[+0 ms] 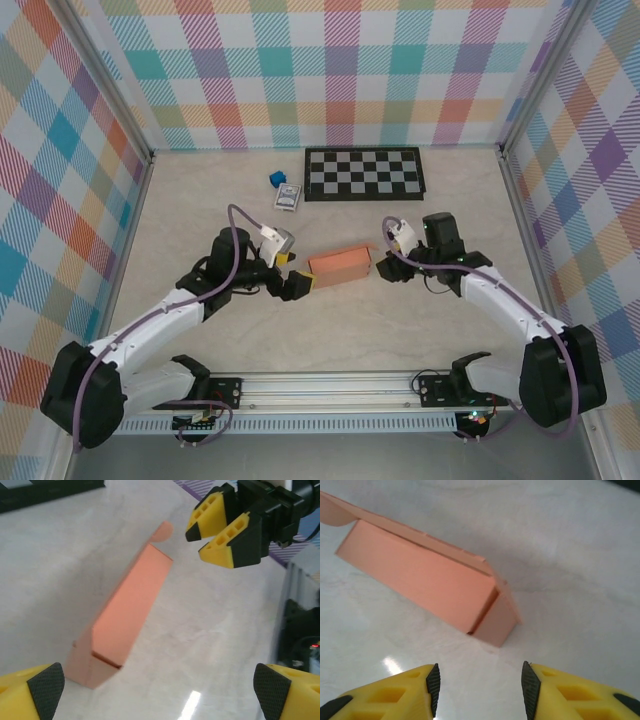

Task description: Fold the paper box

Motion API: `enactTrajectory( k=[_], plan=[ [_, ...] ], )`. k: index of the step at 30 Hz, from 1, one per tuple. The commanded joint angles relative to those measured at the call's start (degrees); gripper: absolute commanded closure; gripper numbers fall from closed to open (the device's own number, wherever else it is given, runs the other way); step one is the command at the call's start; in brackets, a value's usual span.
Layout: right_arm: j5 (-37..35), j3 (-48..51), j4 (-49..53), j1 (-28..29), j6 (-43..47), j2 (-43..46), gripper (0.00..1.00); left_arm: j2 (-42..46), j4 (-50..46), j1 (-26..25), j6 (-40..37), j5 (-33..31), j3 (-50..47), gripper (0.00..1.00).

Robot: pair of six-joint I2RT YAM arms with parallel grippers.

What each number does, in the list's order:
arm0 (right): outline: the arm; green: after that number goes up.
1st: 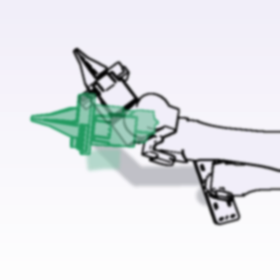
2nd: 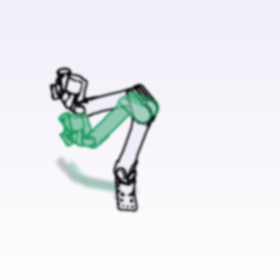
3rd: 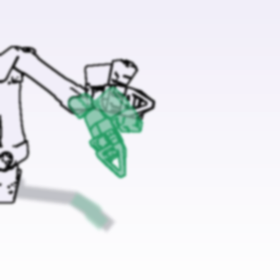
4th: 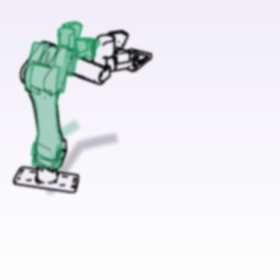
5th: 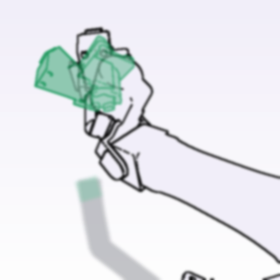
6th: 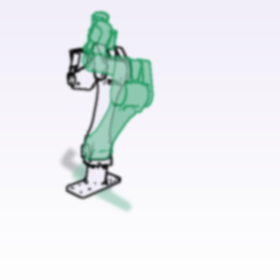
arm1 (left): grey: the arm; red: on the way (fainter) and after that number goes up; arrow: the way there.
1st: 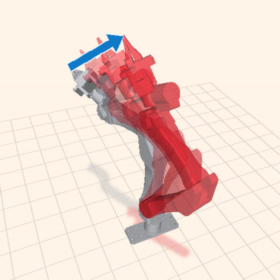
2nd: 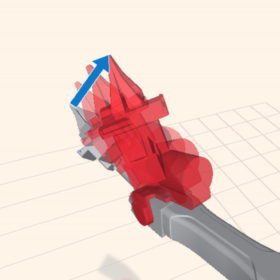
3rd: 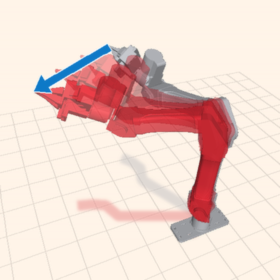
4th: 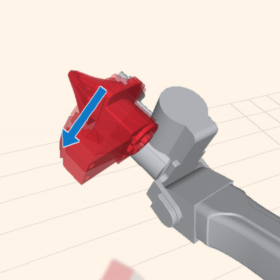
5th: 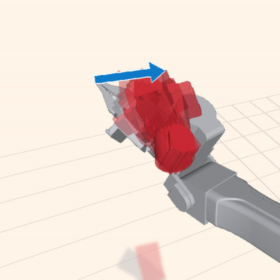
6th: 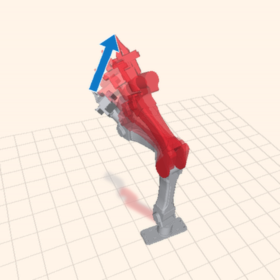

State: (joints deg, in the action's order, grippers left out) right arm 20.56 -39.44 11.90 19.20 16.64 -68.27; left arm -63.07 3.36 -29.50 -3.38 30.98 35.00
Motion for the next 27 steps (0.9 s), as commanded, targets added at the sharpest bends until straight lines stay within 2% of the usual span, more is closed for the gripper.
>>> enactTrajectory(
  k=[1, 4, 7, 8, 10, 14, 15, 17, 22, 27],
  plan=[
    [-4.11, 3.87, -16.20, -0.28, 8.34, 0.20, 0.51, -2.69, 12.32, -0.28, -7.93, -4.25, -2.03, 0.00],
    [-3.76, 5.20, -17.45, -1.27, 12.65, 0.39, 0.50, -3.46, 12.14, -1.10, -10.65, -4.25, -2.12, 0.00],
    [-1.70, 5.83, -18.88, -1.93, 15.66, 0.17, 0.47, -3.71, 13.47, -1.26, -12.65, -7.24, -3.65, 0.02],
    [-0.77, 5.52, -18.56, -2.06, 16.37, -0.20, 0.47, -3.77, 14.47, -1.30, -12.82, -7.50, -4.24, 0.09],
    [3.33, 5.05, -18.37, -2.05, 17.82, -0.87, 0.50, -4.53, 16.42, -1.48, -11.89, -7.95, -4.93, 0.32],
    [7.78, 1.34, -13.90, -1.98, 18.83, -3.74, 0.66, -6.66, 17.03, -2.45, -10.59, -4.61, -4.37, 0.77],
    [8.42, -0.19, -11.40, -1.98, 19.61, -4.66, 0.68, -7.21, 16.82, -2.63, -9.57, -4.20, -3.89, 0.91],
    [9.23, -2.16, -7.92, -1.98, 20.50, -6.02, 0.71, -8.13, 15.64, -2.96, -8.02, -3.22, -2.68, 0.92],
    [9.43, -3.87, -5.71, -1.97, 19.76, -6.87, 0.71, -7.88, 12.30, -4.17, -7.02, -3.67, -0.81, 0.84],
    [8.55, -4.21, -4.68, -2.00, 19.15, -7.10, 0.82, -7.71, 12.05, -4.17, -6.20, -5.67, -0.49, 0.68]
  ],
)
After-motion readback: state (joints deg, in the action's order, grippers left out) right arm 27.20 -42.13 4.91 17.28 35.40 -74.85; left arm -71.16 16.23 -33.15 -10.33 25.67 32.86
